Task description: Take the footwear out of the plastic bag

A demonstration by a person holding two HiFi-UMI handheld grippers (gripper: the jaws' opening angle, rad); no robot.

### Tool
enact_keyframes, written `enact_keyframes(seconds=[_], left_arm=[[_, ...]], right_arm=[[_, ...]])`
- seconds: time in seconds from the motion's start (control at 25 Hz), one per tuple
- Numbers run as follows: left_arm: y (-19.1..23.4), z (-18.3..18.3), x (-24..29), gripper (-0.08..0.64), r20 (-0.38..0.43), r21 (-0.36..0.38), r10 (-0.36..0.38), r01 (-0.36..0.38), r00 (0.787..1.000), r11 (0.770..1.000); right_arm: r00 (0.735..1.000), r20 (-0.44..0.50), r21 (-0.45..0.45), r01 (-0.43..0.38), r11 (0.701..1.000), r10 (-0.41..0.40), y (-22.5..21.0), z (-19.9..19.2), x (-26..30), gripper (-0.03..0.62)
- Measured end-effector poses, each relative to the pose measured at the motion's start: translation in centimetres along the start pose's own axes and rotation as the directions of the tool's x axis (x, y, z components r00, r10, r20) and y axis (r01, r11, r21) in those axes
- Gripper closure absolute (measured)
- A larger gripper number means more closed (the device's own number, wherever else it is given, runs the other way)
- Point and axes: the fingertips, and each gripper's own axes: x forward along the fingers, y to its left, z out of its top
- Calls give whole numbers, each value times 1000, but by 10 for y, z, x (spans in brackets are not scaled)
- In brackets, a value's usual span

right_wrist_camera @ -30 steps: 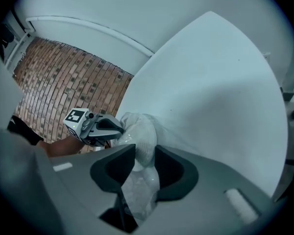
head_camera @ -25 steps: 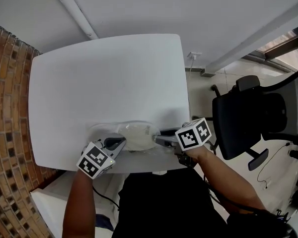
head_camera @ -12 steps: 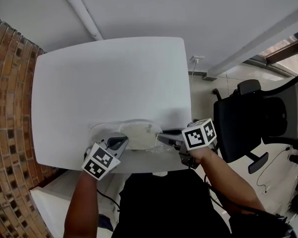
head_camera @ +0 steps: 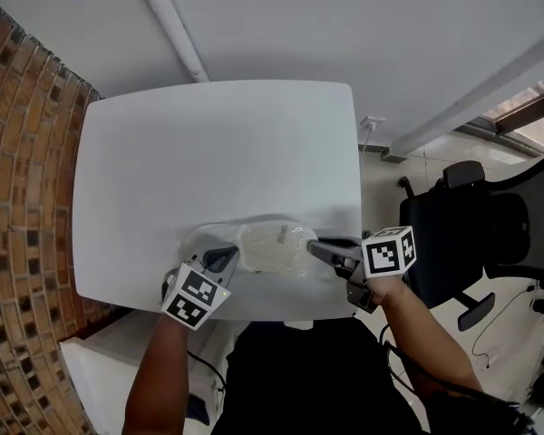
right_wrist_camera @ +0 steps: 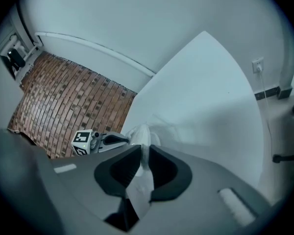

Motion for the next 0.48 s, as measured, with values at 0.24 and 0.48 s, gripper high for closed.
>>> enact_keyframes(seconds=[0.24, 0.48], left_arm=[[4, 1, -2, 554, -5, 4, 31, -31, 999, 999], [7, 2, -2, 554, -6, 21, 59, -59, 998, 998]], right_arm=[[1000, 31, -8, -1, 1000, 1, 0, 10, -14, 540], [997, 78, 17, -19, 1000, 17, -1, 17, -28, 546]])
